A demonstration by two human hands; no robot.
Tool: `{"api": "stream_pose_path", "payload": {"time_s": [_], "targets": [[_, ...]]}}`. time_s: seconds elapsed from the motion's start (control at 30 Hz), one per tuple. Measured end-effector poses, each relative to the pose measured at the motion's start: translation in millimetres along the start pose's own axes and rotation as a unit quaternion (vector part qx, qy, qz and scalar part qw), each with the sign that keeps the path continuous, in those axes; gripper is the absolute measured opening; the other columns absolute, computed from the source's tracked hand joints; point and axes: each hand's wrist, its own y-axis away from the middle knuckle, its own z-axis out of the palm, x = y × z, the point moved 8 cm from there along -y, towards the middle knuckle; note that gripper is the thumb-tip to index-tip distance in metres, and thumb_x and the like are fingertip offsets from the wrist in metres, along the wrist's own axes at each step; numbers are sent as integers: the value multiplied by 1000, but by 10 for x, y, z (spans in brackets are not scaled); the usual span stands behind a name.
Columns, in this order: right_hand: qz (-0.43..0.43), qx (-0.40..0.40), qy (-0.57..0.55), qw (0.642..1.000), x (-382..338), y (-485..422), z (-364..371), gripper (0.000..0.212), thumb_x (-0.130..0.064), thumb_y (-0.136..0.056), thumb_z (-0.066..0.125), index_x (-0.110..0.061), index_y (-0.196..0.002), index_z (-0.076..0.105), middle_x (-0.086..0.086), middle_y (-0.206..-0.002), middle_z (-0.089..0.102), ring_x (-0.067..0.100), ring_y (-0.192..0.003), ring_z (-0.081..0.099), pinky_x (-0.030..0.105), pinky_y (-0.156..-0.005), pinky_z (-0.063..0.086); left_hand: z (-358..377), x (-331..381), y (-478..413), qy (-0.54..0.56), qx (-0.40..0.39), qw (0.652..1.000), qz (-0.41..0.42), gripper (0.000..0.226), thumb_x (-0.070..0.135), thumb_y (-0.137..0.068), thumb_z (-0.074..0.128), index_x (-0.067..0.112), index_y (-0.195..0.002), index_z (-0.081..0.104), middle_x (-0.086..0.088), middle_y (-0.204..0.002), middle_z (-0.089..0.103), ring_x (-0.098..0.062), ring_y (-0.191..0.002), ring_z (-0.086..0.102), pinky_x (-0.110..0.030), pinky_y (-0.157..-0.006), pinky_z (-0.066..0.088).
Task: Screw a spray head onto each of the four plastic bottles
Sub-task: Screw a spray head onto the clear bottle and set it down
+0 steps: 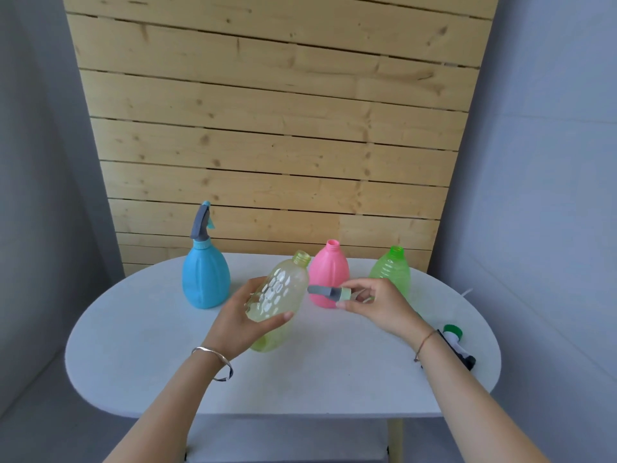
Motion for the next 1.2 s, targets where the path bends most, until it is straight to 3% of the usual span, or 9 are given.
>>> {"api": "stream_pose_path", "payload": {"time_s": [0.1, 0.17, 0.27, 0.4, 0.6, 0.8, 0.9, 1.0, 1.2], "targets": [[-19, 51, -104, 993, -158, -48, -58, 33, -12, -76, 75, -10, -108, 69, 3, -84, 65, 8, -67, 53, 6, -65, 43, -48, -3, 8, 16, 11, 1000, -3, 60, 48, -63, 81, 43, -114, 50, 27, -107, 57, 11, -101, 51, -6, -76, 37], [-22, 95, -192, 977, -226, -54, -78, 30, -10, -80, 71, -11, -109, 68, 1, -86, 68, 12, -74, 59, 13, -75, 48, -56, -17, 22, 19, 9, 1000, -8, 60, 49, -62, 80, 43, -114, 50, 26, -108, 58, 10, -101, 52, -7, -77, 38], [-10, 153, -314, 937, -292, -62, -70, 28, -11, -85, 66, -7, -112, 65, 9, -102, 72, 18, -89, 68, 30, -92, 53, -72, -66, 41, 23, 5, 1000, -18, 62, 49, -62, 81, 41, -115, 51, 24, -109, 59, 9, -102, 53, -6, -78, 38], [-6, 166, -457, 874, -392, -113, -63, 38, -12, -88, 61, 0, -123, 55, 21, -116, 66, 34, -108, 65, 41, -102, 47, -124, -122, 46, 20, 11, 999, -26, 64, 48, -61, 82, 38, -116, 51, 23, -109, 59, 10, -103, 52, -9, -78, 39], [-39, 155, -495, 854, -618, -190, -47, 33, -11, -91, 55, -6, -123, 58, -5, -103, 71, 11, -110, 62, 41, -107, 42, -129, -155, 49, 10, 6, 999, -36, 67, 48, -60, 82, 39, -116, 47, 28, -109, 53, 13, -100, 48, -15, -77, 40], [-58, 186, -536, 821, -714, -218, -197, 41, -23, -94, 50, -9, -133, 47, 1, -131, 57, 16, -122, 56, 34, -98, 47, -69, -175, 28, 15, 10, 999, -37, 69, 46, -60, 84, 35, -118, 49, 27, -109, 53, 7, -101, 51, -17, -81, 39], [-64, 198, -561, 801, -720, -205, -229, 39, -24, -95, 47, -7, -131, 46, -7, -122, 62, 13, -116, 59, 34, -101, 45, -14, -191, 13, 17, 8, 999, -42, 71, 46, -60, 84, 36, -120, 47, 28, -109, 52, -4, -105, 52, -21, -86, 39], [-75, 200, -589, 779, -746, -188, -280, 32, -23, -96, 46, -8, -124, 47, -9, -110, 67, 15, -114, 61, 30, -93, 50, 9, -196, 1, 13, 7, 999, -42, 72, 48, -60, 83, 37, -120, 45, 29, -108, 51, -5, -104, 51, -21, -86, 38], [-104, 220, -609, 755, -758, -135, -500, 21, -22, -97, 43, -13, -114, 52, 0, -123, 60, 14, -112, 62, 32, -91, 51, 24, -188, -5, 10, 3, 999, -41, 75, 49, -60, 82, 35, -123, 44, 24, -111, 51, -8, -107, 50, -23, -87, 39]]}}
